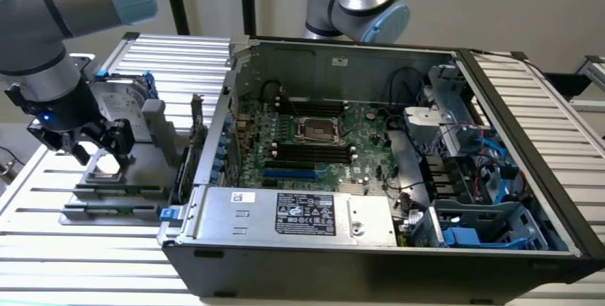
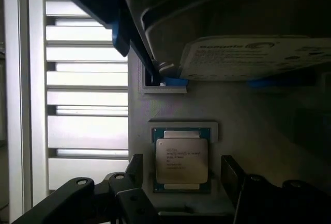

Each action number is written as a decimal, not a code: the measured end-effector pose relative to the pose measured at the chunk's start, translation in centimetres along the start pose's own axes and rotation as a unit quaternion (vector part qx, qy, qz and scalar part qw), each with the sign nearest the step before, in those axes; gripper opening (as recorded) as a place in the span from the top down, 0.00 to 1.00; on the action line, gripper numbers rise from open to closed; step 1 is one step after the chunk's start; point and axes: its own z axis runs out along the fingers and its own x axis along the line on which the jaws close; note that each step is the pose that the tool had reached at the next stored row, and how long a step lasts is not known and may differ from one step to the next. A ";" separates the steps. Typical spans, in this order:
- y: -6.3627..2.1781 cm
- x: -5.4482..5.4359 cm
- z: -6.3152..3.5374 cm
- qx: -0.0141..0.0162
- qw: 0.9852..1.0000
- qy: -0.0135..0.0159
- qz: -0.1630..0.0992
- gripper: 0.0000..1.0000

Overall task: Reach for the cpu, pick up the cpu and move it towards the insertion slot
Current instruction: 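Pick up the cpu and move it towards the insertion slot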

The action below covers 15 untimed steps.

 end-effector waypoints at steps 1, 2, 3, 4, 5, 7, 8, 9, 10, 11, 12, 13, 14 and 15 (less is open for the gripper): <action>0.00 0.0 0.03 0.000 1.000 0.000 0.000 0.29; 0.00 0.0 0.04 0.000 1.000 0.001 0.000 0.29; 0.00 0.0 0.05 0.000 1.000 0.001 0.000 0.29; 0.01 0.0 0.08 0.000 1.000 0.000 0.000 0.29; 0.01 0.0 0.11 0.000 1.000 0.000 0.000 0.29; 0.00 0.0 0.19 0.000 1.000 0.000 0.000 0.29; 0.00 0.0 0.23 0.000 1.000 0.000 0.000 0.29; 0.00 0.0 0.27 0.000 1.000 0.000 0.000 0.29; 0.00 0.0 0.31 0.000 1.000 0.000 0.000 0.29; 0.00 0.0 0.35 0.000 1.000 0.000 0.000 0.29; 0.00 0.0 0.39 0.000 1.000 0.000 0.000 0.29; 0.00 0.0 0.42 0.000 1.000 0.001 0.000 0.29; 0.00 0.0 0.46 0.000 1.000 0.000 0.000 0.29; 0.00 0.0 0.50 0.000 1.000 0.000 0.000 0.29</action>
